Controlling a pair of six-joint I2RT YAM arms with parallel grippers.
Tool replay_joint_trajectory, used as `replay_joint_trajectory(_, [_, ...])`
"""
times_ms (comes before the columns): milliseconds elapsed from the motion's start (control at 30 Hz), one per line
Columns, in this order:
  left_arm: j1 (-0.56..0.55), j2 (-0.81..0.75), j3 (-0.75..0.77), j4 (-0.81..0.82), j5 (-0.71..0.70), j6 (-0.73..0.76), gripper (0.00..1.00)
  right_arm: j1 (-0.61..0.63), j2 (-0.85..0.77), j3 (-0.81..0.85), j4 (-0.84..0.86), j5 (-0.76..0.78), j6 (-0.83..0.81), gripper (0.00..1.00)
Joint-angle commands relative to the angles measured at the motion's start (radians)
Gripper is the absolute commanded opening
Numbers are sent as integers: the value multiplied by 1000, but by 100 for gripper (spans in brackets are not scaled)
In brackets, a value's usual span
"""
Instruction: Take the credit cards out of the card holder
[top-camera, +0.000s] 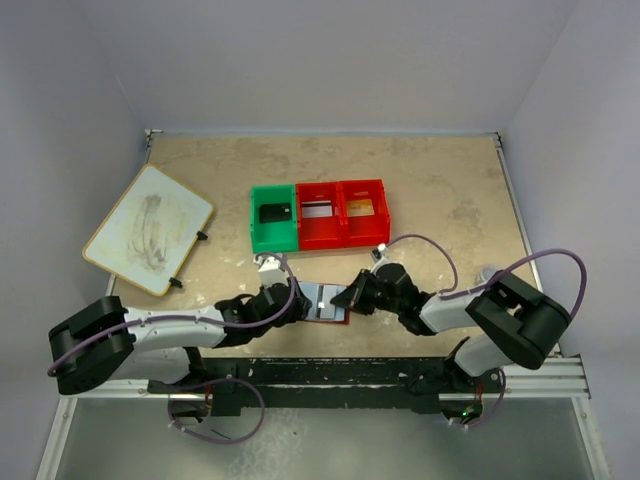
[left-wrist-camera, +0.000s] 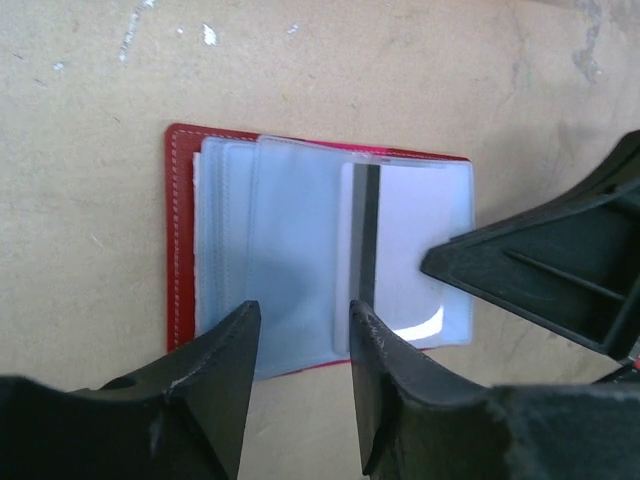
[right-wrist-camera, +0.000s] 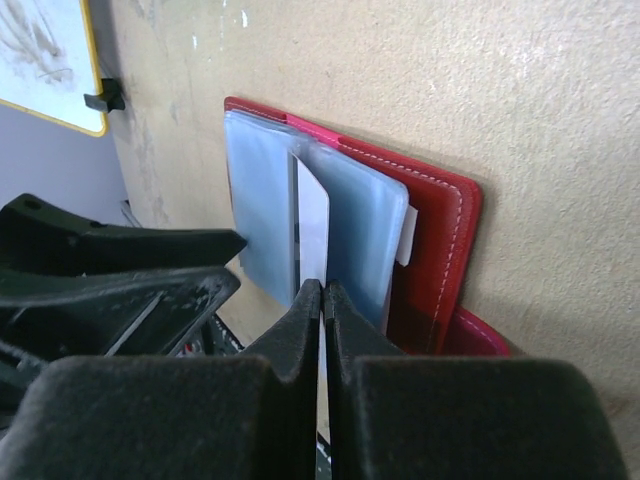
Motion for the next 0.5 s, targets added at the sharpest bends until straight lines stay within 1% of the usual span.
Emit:
replay_joint_trajectory(0, [-31,-41,51,8,0,45,41,-3,19,3,2,13,-15,0])
replay_joint_trajectory(233, [-32,-22,127,48,-26,69,44,-3,-5,5,-34,27,-21,0])
replay_joint_trajectory(367, [-32,66,121,95,-20,92,46,-3,-2,-10,-20,30,-14,0])
replay_joint_trajectory(467, [-30,149,105,118,4,86,42,-3,3,-4,-18,27,-14,0])
